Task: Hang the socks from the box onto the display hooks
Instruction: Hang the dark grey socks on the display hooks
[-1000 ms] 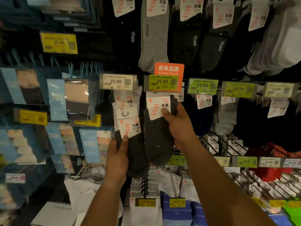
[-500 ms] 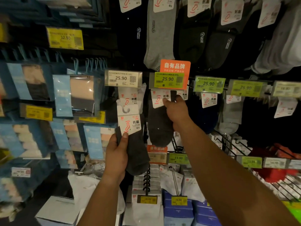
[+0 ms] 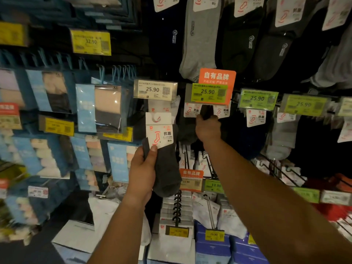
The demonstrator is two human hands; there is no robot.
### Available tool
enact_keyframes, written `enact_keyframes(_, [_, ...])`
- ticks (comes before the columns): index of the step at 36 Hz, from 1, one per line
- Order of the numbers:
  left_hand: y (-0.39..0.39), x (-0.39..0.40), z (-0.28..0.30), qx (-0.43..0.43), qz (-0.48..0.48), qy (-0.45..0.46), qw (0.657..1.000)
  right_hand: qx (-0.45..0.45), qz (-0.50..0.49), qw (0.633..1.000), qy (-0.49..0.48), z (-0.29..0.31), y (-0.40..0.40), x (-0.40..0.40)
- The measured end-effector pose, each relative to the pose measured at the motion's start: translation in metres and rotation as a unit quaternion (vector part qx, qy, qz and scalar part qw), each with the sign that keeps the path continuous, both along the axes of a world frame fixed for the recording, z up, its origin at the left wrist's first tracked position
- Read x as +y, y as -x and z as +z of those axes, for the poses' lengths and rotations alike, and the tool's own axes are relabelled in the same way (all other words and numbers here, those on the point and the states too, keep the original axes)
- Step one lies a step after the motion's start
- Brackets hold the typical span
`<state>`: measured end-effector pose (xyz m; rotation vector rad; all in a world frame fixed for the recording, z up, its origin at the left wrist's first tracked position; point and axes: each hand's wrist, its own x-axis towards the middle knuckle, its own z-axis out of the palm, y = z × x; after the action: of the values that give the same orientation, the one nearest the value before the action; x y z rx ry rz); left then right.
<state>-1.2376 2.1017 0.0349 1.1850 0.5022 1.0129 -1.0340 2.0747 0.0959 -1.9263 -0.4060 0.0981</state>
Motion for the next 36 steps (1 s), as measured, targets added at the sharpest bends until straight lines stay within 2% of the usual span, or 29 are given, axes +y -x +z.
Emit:
enact_keyframes(2, [-0.004,-0.003,0.001,-0.005,-0.008,0.0,1.0,-0.018,0.06,0.994,-0.088,-0.016,0.042,-0.023])
enact_keyframes(5, [-0.015,-0.016,0.001,0.004,-0.04,-0.009,0.999,0.012,0.164,0.978,-0.13,-0.044,0.101,-0.051])
enact_keyframes(8, [-0.028,-0.027,0.001,0.021,-0.062,-0.029,0.997,0.039,0.128,0.973,-0.19,-0.057,0.11,-0.063])
enact_keyframes(10, [-0.035,-0.03,0.004,0.06,-0.053,-0.095,0.992,0.023,0.102,0.976,-0.193,-0.052,0.099,-0.071])
enact_keyframes(12, [-0.042,-0.031,0.01,0.095,-0.047,-0.148,0.983,0.006,0.103,0.975,-0.197,-0.043,0.089,-0.079])
enact_keyframes(15, [-0.054,-0.03,0.02,0.096,-0.028,-0.189,0.977,-0.015,0.123,0.969,-0.215,-0.029,0.079,-0.082])
enact_keyframes(25, [-0.055,-0.035,0.028,0.021,0.004,-0.203,0.979,-0.032,0.16,0.961,-0.224,-0.012,0.078,-0.081])
enact_keyframes(36, [-0.065,-0.023,0.045,0.069,0.006,-0.227,0.971,0.031,0.157,0.953,-0.259,0.0,0.067,-0.074])
